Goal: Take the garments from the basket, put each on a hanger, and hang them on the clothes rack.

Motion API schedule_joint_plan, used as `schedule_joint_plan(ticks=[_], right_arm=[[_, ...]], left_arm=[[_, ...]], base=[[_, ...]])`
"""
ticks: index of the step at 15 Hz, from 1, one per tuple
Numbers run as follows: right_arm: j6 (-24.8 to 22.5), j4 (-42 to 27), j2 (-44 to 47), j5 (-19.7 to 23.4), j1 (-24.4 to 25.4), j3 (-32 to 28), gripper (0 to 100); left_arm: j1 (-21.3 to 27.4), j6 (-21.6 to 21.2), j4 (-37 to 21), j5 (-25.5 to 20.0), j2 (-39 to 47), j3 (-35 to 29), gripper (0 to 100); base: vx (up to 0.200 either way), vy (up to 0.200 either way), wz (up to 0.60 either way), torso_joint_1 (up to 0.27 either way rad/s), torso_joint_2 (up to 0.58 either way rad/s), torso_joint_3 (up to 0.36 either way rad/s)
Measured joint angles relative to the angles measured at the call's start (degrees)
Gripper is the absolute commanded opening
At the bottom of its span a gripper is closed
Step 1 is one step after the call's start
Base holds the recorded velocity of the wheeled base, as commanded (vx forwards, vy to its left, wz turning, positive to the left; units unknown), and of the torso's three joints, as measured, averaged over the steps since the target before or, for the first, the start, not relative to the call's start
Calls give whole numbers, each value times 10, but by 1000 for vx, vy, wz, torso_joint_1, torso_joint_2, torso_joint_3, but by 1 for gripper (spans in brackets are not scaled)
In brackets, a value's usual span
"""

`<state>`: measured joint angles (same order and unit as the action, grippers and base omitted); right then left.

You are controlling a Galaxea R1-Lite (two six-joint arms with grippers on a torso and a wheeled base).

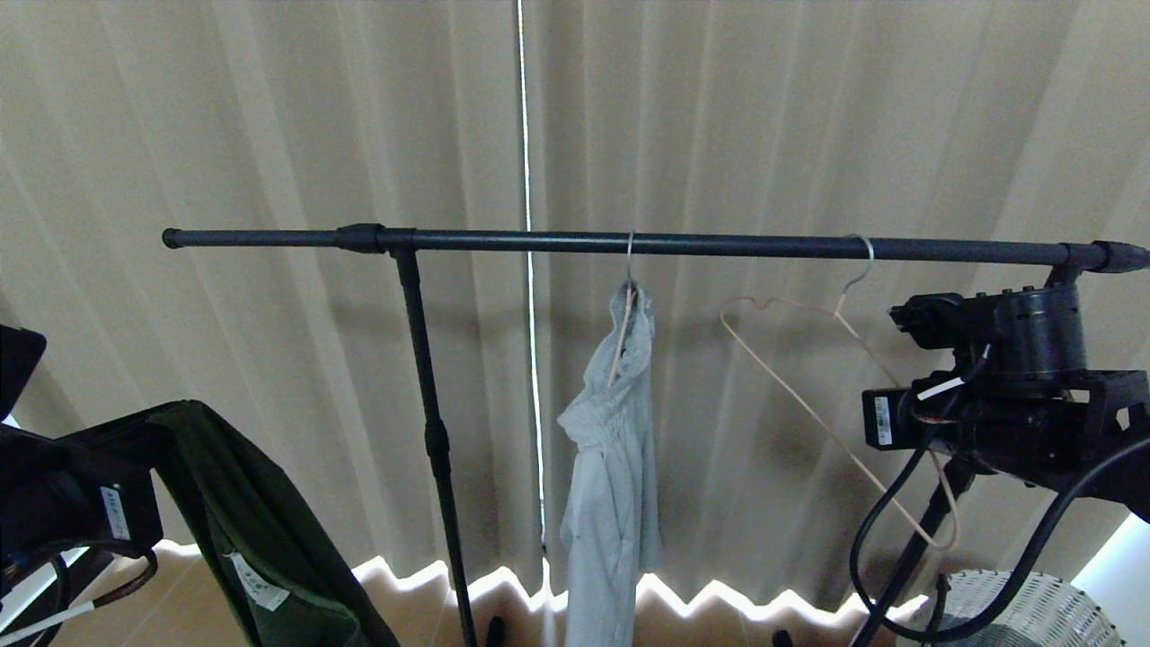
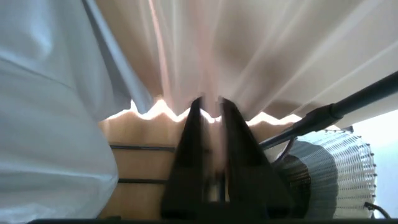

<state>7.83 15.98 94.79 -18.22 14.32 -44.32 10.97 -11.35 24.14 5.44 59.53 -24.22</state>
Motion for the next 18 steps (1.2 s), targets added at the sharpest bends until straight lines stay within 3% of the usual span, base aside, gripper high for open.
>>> schedule_joint_plan(ticks=[7, 10, 12, 18], right_arm=[[0, 10, -18, 0, -2, -1, 0], [1, 9, -49, 4, -2, 2, 0], [1, 4, -87, 6, -2, 10, 0], [1, 10, -159, 7, -2, 64, 0]], left_arm=[[0, -1, 1, 0, 0, 2, 0], [0, -5, 57, 0, 0, 28, 0], [-1, -32, 91, 1, 1, 51, 0], [-3, -43, 97, 4, 3, 55, 0]], base=[[0, 0, 0, 0, 0, 0], [0, 0, 0, 0, 0, 0], [0, 0, 0, 0, 0, 0], [-200, 0, 0, 0, 6, 4]])
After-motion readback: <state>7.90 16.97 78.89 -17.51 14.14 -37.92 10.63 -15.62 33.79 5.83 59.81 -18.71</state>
